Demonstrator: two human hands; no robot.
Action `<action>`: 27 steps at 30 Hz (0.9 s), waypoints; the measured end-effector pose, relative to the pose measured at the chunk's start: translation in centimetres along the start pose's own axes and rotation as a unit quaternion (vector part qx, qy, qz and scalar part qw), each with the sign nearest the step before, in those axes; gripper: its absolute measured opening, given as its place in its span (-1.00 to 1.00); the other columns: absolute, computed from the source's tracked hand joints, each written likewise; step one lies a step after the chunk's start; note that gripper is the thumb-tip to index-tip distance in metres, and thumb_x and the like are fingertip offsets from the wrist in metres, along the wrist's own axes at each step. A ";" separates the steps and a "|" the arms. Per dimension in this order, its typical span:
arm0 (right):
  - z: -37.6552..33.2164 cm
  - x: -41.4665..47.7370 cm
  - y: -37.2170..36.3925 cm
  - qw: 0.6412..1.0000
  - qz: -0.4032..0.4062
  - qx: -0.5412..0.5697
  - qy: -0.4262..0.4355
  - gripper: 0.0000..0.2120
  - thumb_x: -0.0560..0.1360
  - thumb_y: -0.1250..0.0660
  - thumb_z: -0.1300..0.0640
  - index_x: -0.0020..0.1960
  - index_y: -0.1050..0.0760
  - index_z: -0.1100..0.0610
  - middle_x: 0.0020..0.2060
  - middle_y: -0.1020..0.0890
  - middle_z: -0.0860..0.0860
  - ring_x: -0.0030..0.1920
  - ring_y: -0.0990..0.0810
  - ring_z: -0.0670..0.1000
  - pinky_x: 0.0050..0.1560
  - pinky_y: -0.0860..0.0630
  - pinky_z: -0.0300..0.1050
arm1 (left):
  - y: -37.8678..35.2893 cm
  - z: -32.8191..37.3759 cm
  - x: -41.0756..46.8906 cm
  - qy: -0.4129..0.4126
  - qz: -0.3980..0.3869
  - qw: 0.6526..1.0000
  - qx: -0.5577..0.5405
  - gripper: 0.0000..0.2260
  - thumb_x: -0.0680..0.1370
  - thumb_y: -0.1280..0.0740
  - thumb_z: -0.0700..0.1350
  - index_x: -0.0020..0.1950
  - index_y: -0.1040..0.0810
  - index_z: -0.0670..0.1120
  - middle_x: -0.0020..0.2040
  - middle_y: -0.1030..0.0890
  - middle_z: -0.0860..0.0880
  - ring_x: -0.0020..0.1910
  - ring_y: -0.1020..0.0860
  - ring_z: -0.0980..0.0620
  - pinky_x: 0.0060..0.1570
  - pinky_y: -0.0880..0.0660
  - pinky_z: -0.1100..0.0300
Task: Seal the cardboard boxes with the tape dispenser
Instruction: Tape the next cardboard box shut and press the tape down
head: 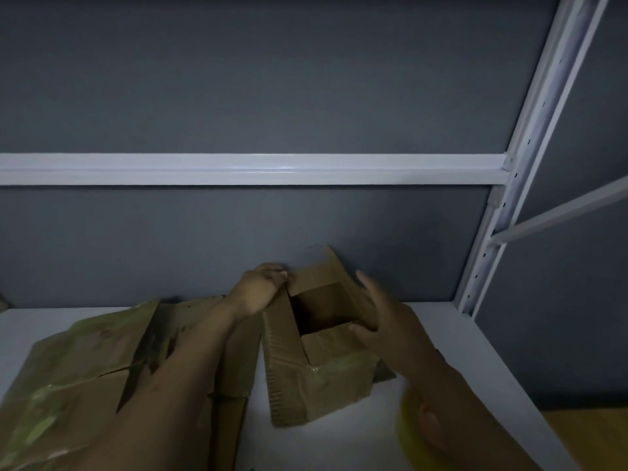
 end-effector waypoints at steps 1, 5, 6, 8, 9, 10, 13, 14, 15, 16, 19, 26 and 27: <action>-0.2 0.0 -0.7 1.000 -0.027 0.009 -0.002 -0.33 0.52 -0.36 0.00 0.52 -0.10 -0.10 0.36 -0.31 -0.25 0.34 -0.28 -0.26 0.24 -0.24 -0.44 | 0.2 0.6 -0.2 0.003 0.008 1.000 0.001 -0.71 0.68 -0.11 -0.03 0.09 -0.63 0.01 0.33 -0.45 0.01 0.31 -0.40 0.03 0.32 -0.24 0.24; 0.3 -0.6 -4.1 0.992 -0.126 0.007 -0.009 -0.51 0.56 -0.23 -0.11 0.46 -0.31 -0.02 0.47 -0.22 -0.21 0.48 -0.02 -0.26 0.47 -0.07 -0.17 | 1.7 2.6 -0.7 0.017 0.130 0.991 0.017 -0.54 0.68 0.00 0.12 0.06 -0.57 -0.15 0.09 -0.53 -0.05 0.08 -0.49 -0.04 0.03 -0.31 0.20; 0.6 -0.7 -4.2 0.991 -0.127 0.033 -0.016 -0.53 0.57 -0.19 -0.14 0.44 -0.33 -0.03 0.48 -0.22 -0.21 0.48 -0.01 -0.28 0.47 -0.05 -0.20 | 2.2 3.3 -1.0 0.008 0.192 0.981 0.000 -0.55 0.68 0.02 0.13 0.01 -0.54 -0.14 0.05 -0.51 -0.04 0.03 -0.47 -0.02 0.01 -0.32 0.19; 0.9 -0.7 -3.9 0.988 -0.137 0.072 -0.029 -0.50 0.53 -0.10 -0.21 0.41 -0.34 -0.07 0.46 -0.20 -0.25 0.46 -0.02 -0.31 0.42 -0.05 -0.32 | 2.3 4.5 -1.5 -0.042 0.271 0.960 -0.051 -0.58 0.68 0.01 0.08 0.02 -0.54 -0.14 0.07 -0.55 -0.10 0.05 -0.48 -0.02 0.04 -0.33 0.22; 0.9 -0.8 -3.7 0.986 -0.143 0.079 -0.033 -0.48 0.49 -0.07 -0.23 0.40 -0.33 -0.09 0.44 -0.19 -0.28 0.46 -0.03 -0.31 0.39 -0.04 -0.35 | 1.4 4.7 -1.0 -0.067 0.258 0.963 -0.048 -0.60 0.68 -0.02 0.06 0.09 -0.55 -0.16 0.11 -0.57 -0.14 0.09 -0.50 -0.05 0.06 -0.31 0.24; 0.9 -0.8 -3.7 0.985 -0.147 0.082 -0.033 -0.47 0.47 -0.06 -0.24 0.39 -0.32 -0.10 0.42 -0.19 -0.30 0.46 -0.02 -0.30 0.41 -0.03 -0.32 | 0.0 4.3 -0.1 -0.077 0.219 0.973 -0.017 -0.62 0.67 -0.08 0.06 0.19 -0.55 -0.17 0.17 -0.57 -0.15 0.16 -0.50 -0.10 0.12 -0.29 0.23; 0.7 -1.2 -3.7 0.985 -0.137 0.097 -0.035 -0.48 0.47 -0.12 -0.22 0.38 -0.37 -0.05 0.41 -0.23 -0.26 0.47 0.00 -0.28 0.52 0.00 -0.10 | -3.7 1.5 2.0 -0.028 0.095 0.990 0.095 -0.40 0.51 -0.17 0.31 0.43 -0.41 -0.02 0.39 -0.46 -0.05 0.37 -0.37 -0.07 0.41 -0.16 0.09; 0.6 -1.3 -3.7 0.987 -0.132 0.088 -0.039 -0.48 0.47 -0.16 -0.22 0.37 -0.37 -0.06 0.41 -0.23 -0.26 0.47 0.01 -0.28 0.52 0.00 -0.05 | -4.0 1.0 2.3 -0.008 0.074 0.994 0.086 -0.34 0.47 -0.17 0.35 0.46 -0.39 0.00 0.42 -0.44 -0.03 0.40 -0.35 -0.05 0.44 -0.14 0.05; 0.5 -1.3 -3.7 0.989 -0.127 0.069 -0.044 -0.45 0.45 -0.18 -0.27 0.37 -0.37 -0.08 0.41 -0.21 -0.28 0.46 0.03 -0.28 0.52 -0.01 -0.01 | -4.2 0.7 2.6 -0.001 0.056 0.997 0.058 -0.34 0.48 -0.21 0.34 0.47 -0.38 -0.02 0.43 -0.42 -0.03 0.40 -0.36 -0.03 0.45 -0.17 0.06; 0.3 -1.4 -3.7 0.990 -0.123 0.040 -0.048 -0.37 0.40 -0.19 -0.37 0.38 -0.37 -0.10 0.42 -0.18 -0.31 0.46 0.05 -0.27 0.51 -0.04 0.00 | -4.3 0.6 2.8 0.003 0.039 0.999 0.027 -0.38 0.52 -0.27 0.27 0.48 -0.37 -0.03 0.43 -0.42 -0.03 0.38 -0.39 -0.02 0.43 -0.23 0.11; 0.1 -1.9 -3.5 0.988 -0.121 -0.059 -0.078 -0.33 0.36 -0.24 -0.45 0.38 -0.34 -0.18 0.49 -0.04 -0.28 0.50 0.05 -0.18 0.46 -0.13 -0.02 | -4.1 0.2 2.9 0.013 0.030 0.999 -0.006 -0.47 0.54 -0.36 0.12 0.46 -0.40 -0.02 0.41 -0.45 -0.01 0.32 -0.44 0.01 0.33 -0.35 0.21; 0.7 -2.6 -0.9 0.973 -0.110 -0.152 -0.134 -0.46 0.46 -0.13 -0.41 0.41 -0.25 -0.32 0.54 0.08 -0.18 0.49 -0.15 -0.03 0.37 -0.21 -0.02 | -3.5 -1.3 1.6 0.084 0.078 0.992 0.046 -0.29 0.33 -0.12 0.43 0.46 -0.31 0.25 0.41 -0.44 -0.05 0.34 -0.44 -0.07 0.37 -0.36 0.02; 0.8 -2.6 -0.7 0.973 -0.104 -0.158 -0.133 -0.48 0.49 -0.13 -0.38 0.42 -0.26 -0.30 0.54 -0.02 -0.16 0.46 -0.23 -0.05 0.33 -0.24 -0.08 | -3.3 -1.4 1.3 0.090 0.096 0.989 0.065 -0.28 0.31 -0.08 0.46 0.44 -0.34 0.25 0.38 -0.47 -0.06 0.31 -0.46 -0.08 0.34 -0.38 0.02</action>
Point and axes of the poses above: each hand's wrist, its own x-axis towards the middle knuckle, its own y-axis out of the back of the hand, z = x × y, the point moved 8 cm from there along x, towards the middle knuckle
